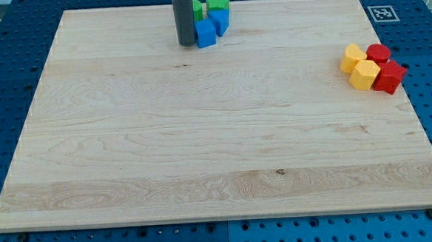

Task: Slide the blue cube closer to the green circle

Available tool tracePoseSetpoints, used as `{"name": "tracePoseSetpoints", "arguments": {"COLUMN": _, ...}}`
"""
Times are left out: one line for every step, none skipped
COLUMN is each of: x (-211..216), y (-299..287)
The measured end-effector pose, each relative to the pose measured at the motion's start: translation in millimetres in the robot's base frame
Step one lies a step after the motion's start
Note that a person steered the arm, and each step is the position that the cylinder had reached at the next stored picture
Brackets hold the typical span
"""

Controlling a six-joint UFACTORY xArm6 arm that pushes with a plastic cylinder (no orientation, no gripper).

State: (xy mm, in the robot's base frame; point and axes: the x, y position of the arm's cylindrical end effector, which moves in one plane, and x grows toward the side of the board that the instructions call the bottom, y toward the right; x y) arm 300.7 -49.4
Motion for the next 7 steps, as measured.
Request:
{"name": "tracePoseSetpoints", "arguments": {"x": 22.4, "y": 6.0}}
{"name": "tracePoseSetpoints", "arguments": {"x": 33.1, "y": 16.3}}
{"name": "tracePoseSetpoints", "arguments": {"x": 17.6, "y": 34.5}}
{"name": "tracePoseSetpoints", "arguments": {"x": 6.6, "y": 35.1}}
{"name": "tracePoseSetpoints", "arguments": {"x": 4.0, "y": 35.1}}
{"name": "tracePoseSetpoints", "arguments": {"x": -1.5, "y": 35.1}}
{"name": "tracePoseSetpoints", "arguments": {"x": -6.3, "y": 35.1}}
